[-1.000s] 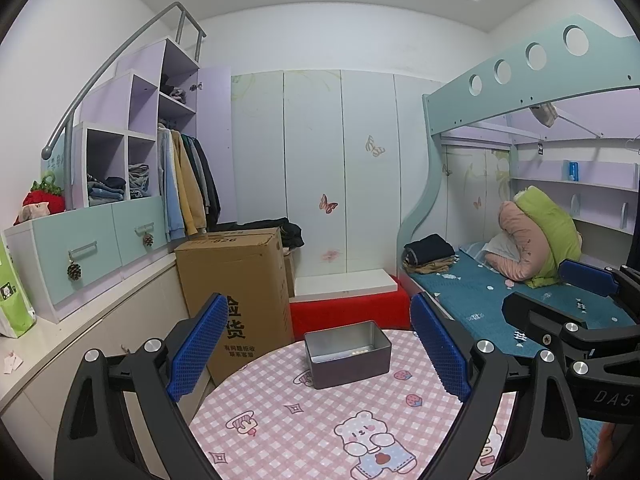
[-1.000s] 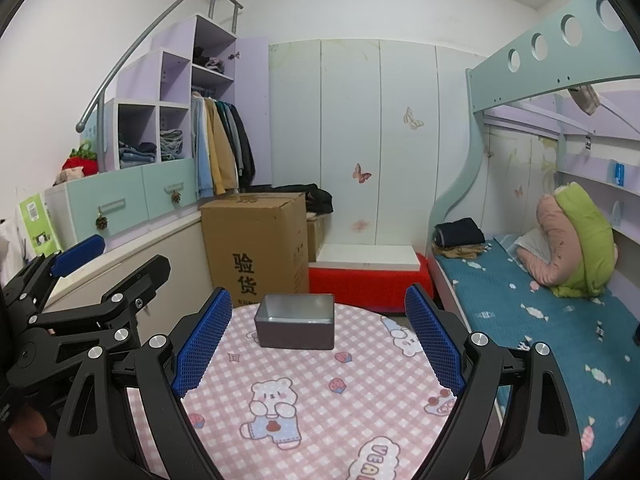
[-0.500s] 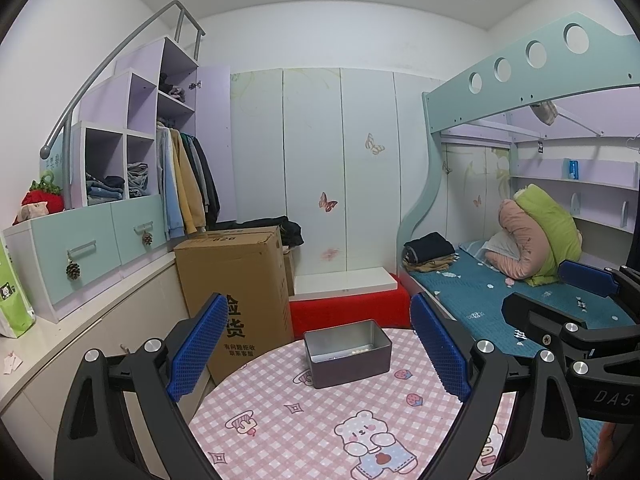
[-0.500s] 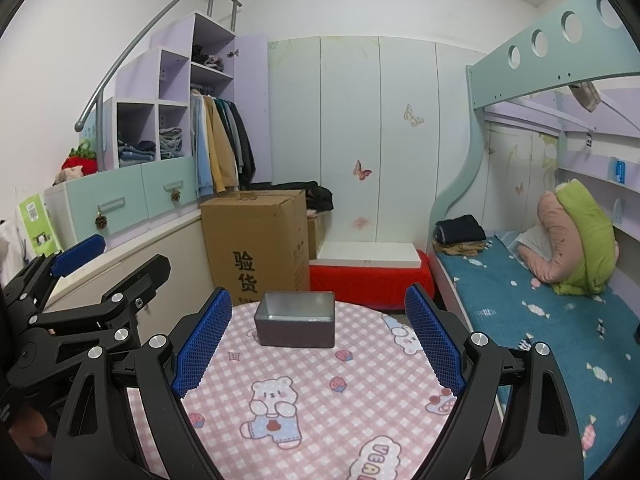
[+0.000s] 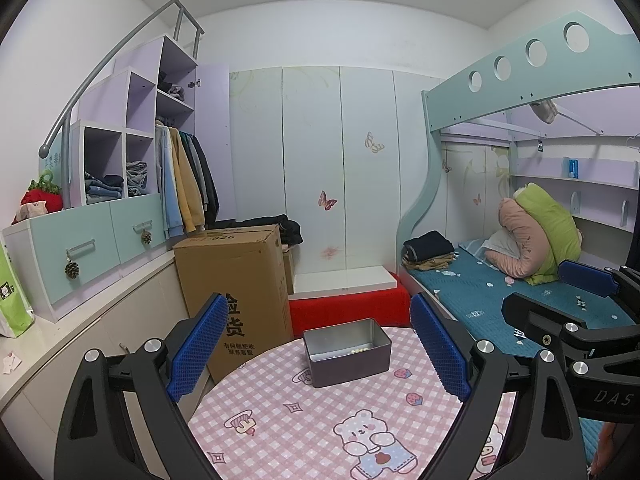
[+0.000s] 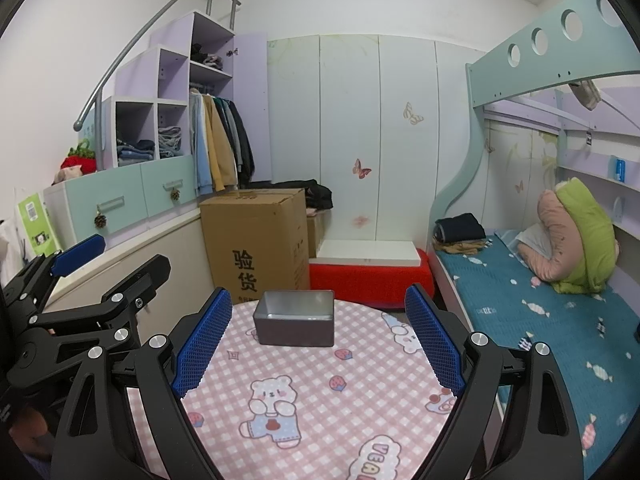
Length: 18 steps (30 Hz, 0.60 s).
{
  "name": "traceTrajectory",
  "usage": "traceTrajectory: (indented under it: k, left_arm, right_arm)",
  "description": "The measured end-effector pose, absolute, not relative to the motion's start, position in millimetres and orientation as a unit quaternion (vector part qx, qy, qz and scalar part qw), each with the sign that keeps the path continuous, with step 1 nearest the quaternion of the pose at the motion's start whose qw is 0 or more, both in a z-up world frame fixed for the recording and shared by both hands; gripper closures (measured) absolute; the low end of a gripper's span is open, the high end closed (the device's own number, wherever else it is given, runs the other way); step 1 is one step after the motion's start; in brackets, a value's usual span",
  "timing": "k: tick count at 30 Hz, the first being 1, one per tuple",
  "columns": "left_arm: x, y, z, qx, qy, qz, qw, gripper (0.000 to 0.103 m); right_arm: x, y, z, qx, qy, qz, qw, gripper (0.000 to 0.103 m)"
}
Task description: Organize jewelry
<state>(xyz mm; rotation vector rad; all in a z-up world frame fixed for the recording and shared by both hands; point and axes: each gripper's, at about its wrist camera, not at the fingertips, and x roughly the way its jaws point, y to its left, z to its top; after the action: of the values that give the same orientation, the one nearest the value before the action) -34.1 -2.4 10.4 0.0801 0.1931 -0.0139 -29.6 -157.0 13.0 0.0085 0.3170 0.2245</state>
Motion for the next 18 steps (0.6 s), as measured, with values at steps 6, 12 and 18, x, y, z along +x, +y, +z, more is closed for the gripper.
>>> traceTrajectory:
  k: [6,12,18]
  left_arm:
    - [-33.9,-2.4,9.3,0.04,0.097,-0.007,0.994,0.014]
    - [-33.8,-2.7,10.3,0.041,0.097,-0.007,0.994,0.014]
    - [-33.7,-2.7,10.3,0.04,0.097,-0.007,0.994,0.014]
  right_arm:
    - [-28.9,-156.6,11.7,0.005,0.157,0.112,0.981,0.017]
    - [-29.1,-156.9,12.0,0.005,0.158,0.112,0.981,0.017]
    - [-28.5,-157.4,13.9,0.005,0.158,0.112,0.981,0.017]
